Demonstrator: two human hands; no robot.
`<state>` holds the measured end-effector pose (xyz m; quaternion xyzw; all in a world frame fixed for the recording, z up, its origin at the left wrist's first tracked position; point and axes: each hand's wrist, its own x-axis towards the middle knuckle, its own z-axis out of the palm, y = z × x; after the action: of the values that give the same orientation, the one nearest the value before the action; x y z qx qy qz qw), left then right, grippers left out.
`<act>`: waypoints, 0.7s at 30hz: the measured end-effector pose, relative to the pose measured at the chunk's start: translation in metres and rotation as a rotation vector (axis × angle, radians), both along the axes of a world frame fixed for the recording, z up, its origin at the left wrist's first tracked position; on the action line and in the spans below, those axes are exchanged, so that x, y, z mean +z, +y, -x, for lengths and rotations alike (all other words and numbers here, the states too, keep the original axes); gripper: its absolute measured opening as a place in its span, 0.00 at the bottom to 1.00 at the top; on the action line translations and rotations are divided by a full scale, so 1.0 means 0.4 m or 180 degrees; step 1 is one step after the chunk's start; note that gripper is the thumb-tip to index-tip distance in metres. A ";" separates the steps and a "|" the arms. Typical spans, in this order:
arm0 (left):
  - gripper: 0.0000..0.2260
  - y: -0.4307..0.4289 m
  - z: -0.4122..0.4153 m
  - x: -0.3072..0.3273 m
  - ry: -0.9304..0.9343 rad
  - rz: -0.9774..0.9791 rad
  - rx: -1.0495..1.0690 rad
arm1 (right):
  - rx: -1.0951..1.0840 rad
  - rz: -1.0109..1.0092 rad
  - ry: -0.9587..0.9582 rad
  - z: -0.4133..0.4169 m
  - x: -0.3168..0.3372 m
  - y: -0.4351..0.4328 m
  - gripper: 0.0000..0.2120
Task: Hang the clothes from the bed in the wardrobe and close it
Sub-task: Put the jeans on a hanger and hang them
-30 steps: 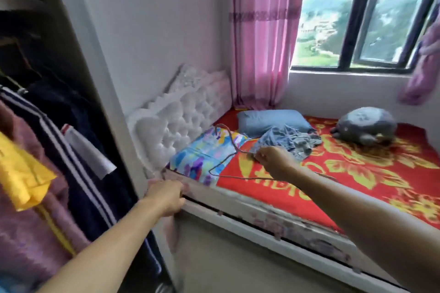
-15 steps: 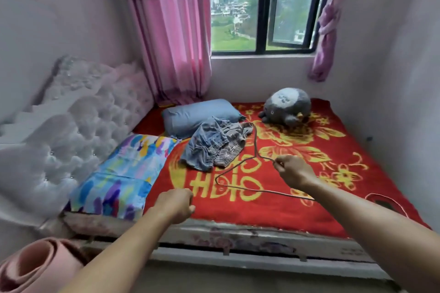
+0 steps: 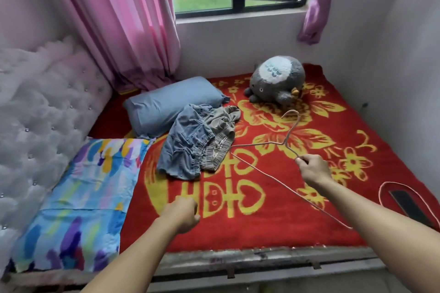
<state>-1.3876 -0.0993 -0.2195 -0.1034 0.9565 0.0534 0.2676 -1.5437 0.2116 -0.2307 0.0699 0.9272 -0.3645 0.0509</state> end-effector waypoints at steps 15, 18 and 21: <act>0.11 -0.172 0.453 -0.496 -0.0533 -0.0057 0.0372 | -0.0796 0.0731 -0.0961 0.576 -0.605 -0.262 0.12; 0.12 -0.196 0.518 -0.644 -0.0488 -0.0055 0.0434 | -0.0838 0.0593 -0.1094 0.614 -0.755 -0.267 0.11; 0.14 -0.223 0.579 -0.787 -0.0354 -0.0031 0.0470 | -0.0573 -0.0087 -0.1346 0.619 -0.870 -0.247 0.09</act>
<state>-1.6193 -0.1884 -0.5344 -0.1751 0.9296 0.0717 0.3162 -1.7912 0.1127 -0.5785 0.2278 0.8908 -0.3321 0.2104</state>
